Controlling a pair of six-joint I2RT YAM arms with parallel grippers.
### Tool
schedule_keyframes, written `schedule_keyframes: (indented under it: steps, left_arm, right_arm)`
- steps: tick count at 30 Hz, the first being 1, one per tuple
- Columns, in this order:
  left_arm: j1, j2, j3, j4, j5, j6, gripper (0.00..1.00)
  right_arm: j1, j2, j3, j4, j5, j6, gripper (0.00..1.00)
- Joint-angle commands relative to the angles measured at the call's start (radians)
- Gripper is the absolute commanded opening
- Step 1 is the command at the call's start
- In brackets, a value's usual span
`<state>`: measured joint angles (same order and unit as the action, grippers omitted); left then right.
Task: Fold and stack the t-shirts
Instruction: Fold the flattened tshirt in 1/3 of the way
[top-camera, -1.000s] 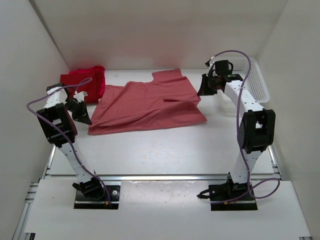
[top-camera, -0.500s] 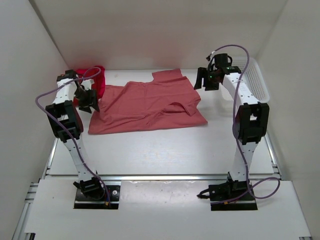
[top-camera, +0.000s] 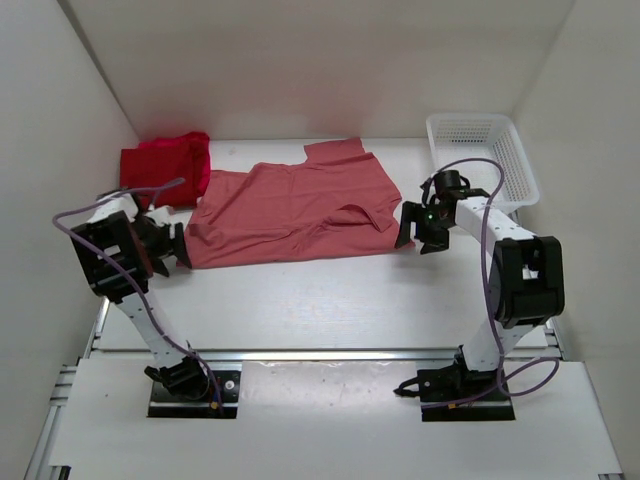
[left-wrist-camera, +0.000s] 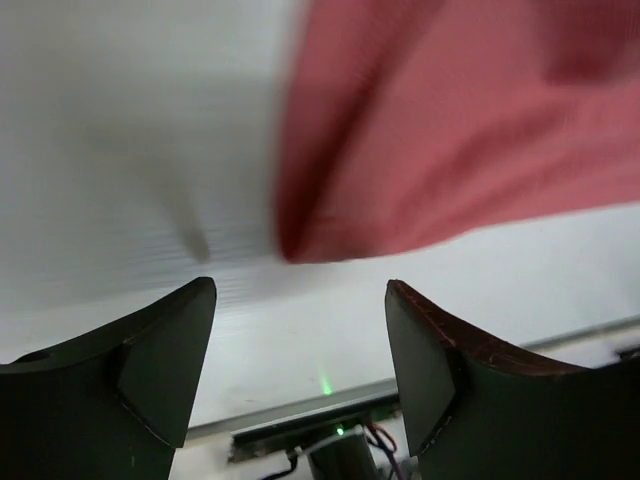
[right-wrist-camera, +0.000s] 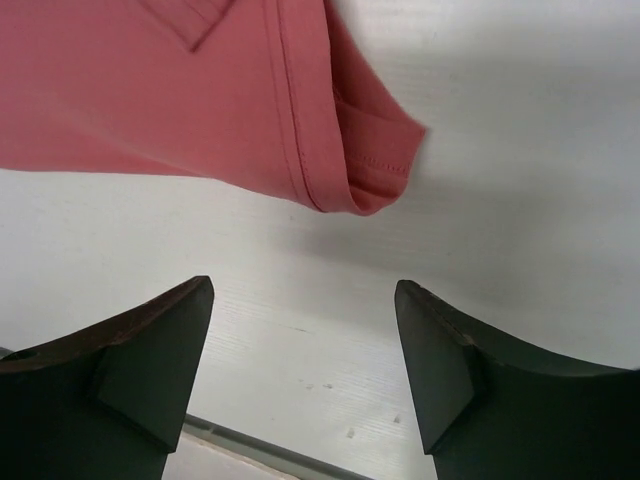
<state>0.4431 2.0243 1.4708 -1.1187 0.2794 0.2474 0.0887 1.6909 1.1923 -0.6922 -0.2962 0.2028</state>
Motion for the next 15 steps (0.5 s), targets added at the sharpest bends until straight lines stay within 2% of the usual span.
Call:
schedule_keyframes:
  steps: [1,5,10,15]
  left_arm:
    - [-0.099,-0.104,-0.073,0.084,0.001,0.004,0.8]
    - [-0.116,-0.096,-0.092,0.163,-0.034,-0.065,0.81]
    - [-0.093,-0.076,-0.073,0.221,-0.017,-0.138,0.99]
    - [-0.158,-0.047,-0.072,0.226,-0.039,-0.105,0.95]
  right_arm:
    - [-0.007,-0.019,-0.02,0.132,-0.023,0.059,0.74]
    - [-0.015,0.042,-0.017,0.141,-0.029,0.067,0.75]
    - [0.008,0.059,-0.048,0.166,-0.035,0.067,0.72]
    - [-0.015,0.065,-0.088,0.229,-0.028,0.113,0.71]
